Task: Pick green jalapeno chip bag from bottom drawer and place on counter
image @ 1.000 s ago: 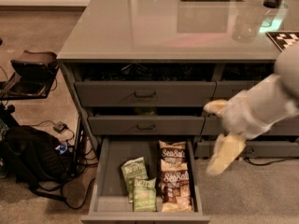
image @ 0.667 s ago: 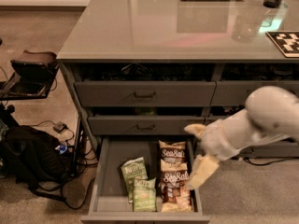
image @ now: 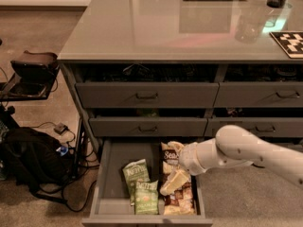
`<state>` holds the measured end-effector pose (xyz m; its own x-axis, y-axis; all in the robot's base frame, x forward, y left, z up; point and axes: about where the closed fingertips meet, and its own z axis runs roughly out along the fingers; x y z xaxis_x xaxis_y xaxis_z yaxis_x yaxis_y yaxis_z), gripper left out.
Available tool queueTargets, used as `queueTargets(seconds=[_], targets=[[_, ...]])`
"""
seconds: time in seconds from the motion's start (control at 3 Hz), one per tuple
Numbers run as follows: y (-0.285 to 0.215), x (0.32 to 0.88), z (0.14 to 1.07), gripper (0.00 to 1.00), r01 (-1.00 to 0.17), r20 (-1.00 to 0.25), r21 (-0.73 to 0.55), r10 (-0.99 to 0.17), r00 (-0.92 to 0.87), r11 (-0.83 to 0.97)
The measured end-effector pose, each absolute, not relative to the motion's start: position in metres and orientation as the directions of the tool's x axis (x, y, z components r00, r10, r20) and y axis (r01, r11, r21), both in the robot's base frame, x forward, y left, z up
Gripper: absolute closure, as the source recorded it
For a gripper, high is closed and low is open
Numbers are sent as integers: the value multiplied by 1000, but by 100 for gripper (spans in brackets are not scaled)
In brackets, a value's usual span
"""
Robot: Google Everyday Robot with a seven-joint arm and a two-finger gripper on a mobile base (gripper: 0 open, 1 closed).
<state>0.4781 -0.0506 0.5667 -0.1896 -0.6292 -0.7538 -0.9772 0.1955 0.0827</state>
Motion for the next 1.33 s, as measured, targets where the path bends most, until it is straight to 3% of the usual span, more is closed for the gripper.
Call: queueTargets(seconds=[0.67, 1.33], targets=[[-17, 515, 469, 0, -954, -678, 148, -676, -290, 261], [0, 517, 443, 0, -955, -660, 142, -694, -288, 261]])
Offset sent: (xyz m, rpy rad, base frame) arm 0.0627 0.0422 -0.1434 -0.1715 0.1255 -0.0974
